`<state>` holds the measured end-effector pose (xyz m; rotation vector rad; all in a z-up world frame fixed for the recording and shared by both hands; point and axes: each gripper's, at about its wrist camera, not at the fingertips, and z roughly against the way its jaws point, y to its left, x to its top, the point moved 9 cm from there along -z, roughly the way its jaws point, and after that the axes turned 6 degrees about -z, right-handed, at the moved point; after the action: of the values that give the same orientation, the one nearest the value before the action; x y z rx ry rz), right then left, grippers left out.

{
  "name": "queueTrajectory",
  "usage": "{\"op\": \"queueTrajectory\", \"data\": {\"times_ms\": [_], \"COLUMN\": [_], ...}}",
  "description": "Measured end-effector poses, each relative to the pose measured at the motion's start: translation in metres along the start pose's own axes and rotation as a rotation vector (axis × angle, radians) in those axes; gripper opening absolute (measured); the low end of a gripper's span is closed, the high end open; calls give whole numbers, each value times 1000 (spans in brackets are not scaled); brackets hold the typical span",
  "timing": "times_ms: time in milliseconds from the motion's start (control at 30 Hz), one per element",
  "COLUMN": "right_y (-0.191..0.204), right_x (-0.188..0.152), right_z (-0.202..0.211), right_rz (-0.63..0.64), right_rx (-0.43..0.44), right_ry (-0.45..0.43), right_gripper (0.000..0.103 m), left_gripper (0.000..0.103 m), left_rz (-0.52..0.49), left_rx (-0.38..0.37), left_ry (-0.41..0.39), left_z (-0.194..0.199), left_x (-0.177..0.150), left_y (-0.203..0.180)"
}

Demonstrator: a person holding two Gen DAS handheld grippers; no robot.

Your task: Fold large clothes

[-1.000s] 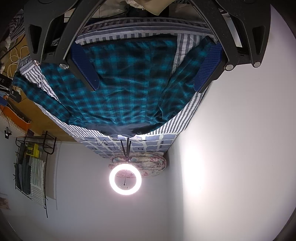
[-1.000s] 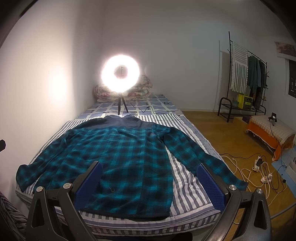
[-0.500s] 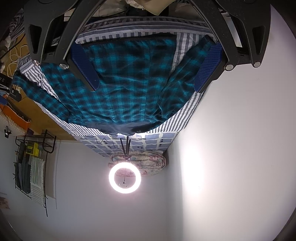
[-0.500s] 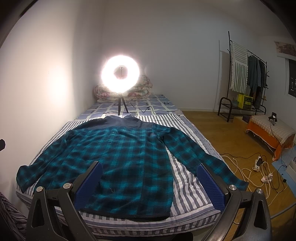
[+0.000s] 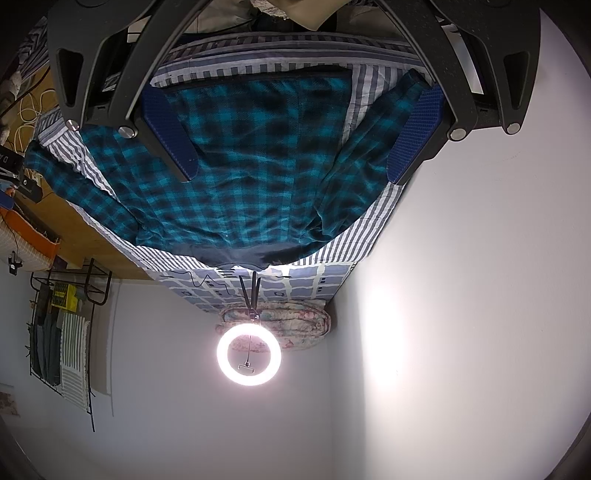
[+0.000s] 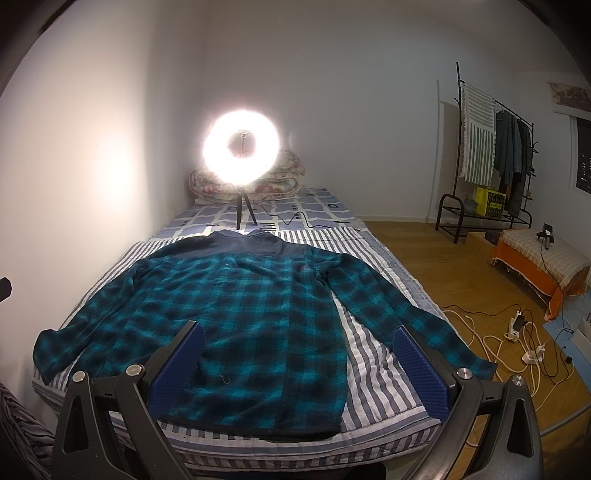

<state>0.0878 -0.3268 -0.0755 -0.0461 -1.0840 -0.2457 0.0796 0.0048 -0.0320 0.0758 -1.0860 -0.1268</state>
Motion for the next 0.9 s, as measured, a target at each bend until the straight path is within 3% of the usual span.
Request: {"op": "queueTrajectory", "data": {"times_ms": [900], "right_y": [19], "right_x": [13], "right_z": [3], "right_rz": [4], "right_rx": [45], "right_ry": [-28], "right_gripper": [103], "left_gripper": [103], "left_rz": [-1], "left_rx": [8], "left_ry": [-5], "left_z": [-6], "left_x": [7], "left_y": [7]}}
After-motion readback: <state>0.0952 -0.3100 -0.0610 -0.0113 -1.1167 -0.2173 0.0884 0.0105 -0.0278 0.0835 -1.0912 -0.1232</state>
